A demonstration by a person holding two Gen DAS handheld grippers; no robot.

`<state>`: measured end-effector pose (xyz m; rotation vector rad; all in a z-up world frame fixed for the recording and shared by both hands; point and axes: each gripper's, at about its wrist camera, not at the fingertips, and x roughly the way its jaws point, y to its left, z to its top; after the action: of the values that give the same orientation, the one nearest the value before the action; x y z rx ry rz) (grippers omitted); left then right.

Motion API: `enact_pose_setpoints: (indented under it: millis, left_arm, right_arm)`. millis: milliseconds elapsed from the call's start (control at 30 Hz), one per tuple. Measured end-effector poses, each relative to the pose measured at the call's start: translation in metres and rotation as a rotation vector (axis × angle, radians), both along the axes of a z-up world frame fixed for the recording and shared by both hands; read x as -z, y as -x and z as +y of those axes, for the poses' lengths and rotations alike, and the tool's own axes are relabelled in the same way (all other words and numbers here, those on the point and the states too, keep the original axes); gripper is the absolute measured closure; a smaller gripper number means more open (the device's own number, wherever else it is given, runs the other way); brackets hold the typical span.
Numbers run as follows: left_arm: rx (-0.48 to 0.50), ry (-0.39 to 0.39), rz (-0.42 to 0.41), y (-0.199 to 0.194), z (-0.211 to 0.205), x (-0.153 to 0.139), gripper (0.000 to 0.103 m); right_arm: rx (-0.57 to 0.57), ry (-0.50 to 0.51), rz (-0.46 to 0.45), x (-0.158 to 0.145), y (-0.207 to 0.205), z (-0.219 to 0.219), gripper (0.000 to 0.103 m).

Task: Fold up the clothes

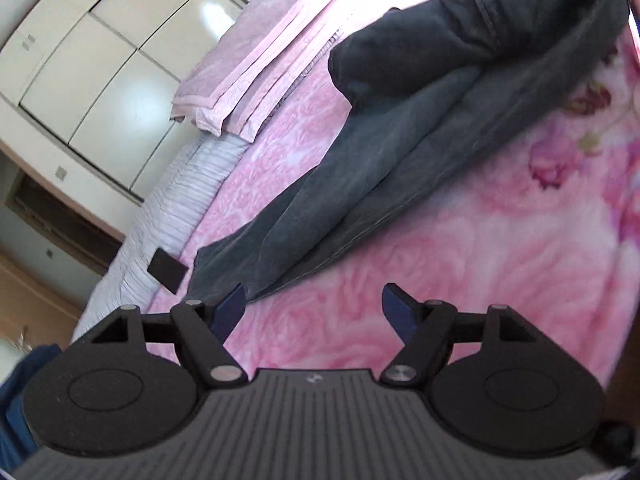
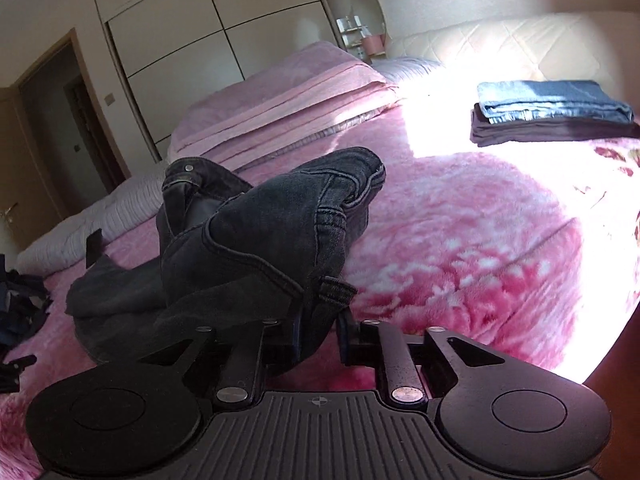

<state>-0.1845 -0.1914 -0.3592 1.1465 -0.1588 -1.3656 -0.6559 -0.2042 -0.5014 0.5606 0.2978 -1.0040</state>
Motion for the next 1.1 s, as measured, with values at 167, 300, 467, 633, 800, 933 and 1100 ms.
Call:
enact_pose_setpoints:
  millis: [167,300,467,633,800,933,1100]
  left_arm:
    - [0.103,-0.010,-0.093,-0.011,-0.035,0.019,0.031]
    - [0.215,-0.073,-0.172,-0.022,-0.070,0.042,0.042]
    - [0.320,-0.110,-0.280,-0.040,-0.102,0.059,0.057]
    - [0.382,-0.110,-0.352,-0.056,-0.113,0.069,0.057]
    - [0.358,-0.077,-0.339,-0.069,-0.107,0.070,0.057]
    - [0.307,-0.075,-0.272,-0.081,-0.111,0.064,0.055]
    - [0.270,-0.109,-0.192,-0.095,-0.129,0.053,0.042]
  right_arm:
    - [0.025,0.216,0.121,-0.024,-0.017,0.029,0.038]
    - [-0.181,0.346,0.205,-0.029,-0.051,0.045,0.038]
    - [-0.564,0.488,0.452,-0.004,-0.115,0.056,0.038]
    - [-0.722,0.561,0.622,0.019,-0.156,0.047,0.038]
    - [-0.708,0.587,0.651,0.024,-0.152,0.038,0.038]
    - [-0.549,0.523,0.616,0.015,-0.133,0.032,0.038]
    - [-0.491,0.528,0.630,0.011,-0.114,0.045,0.018]
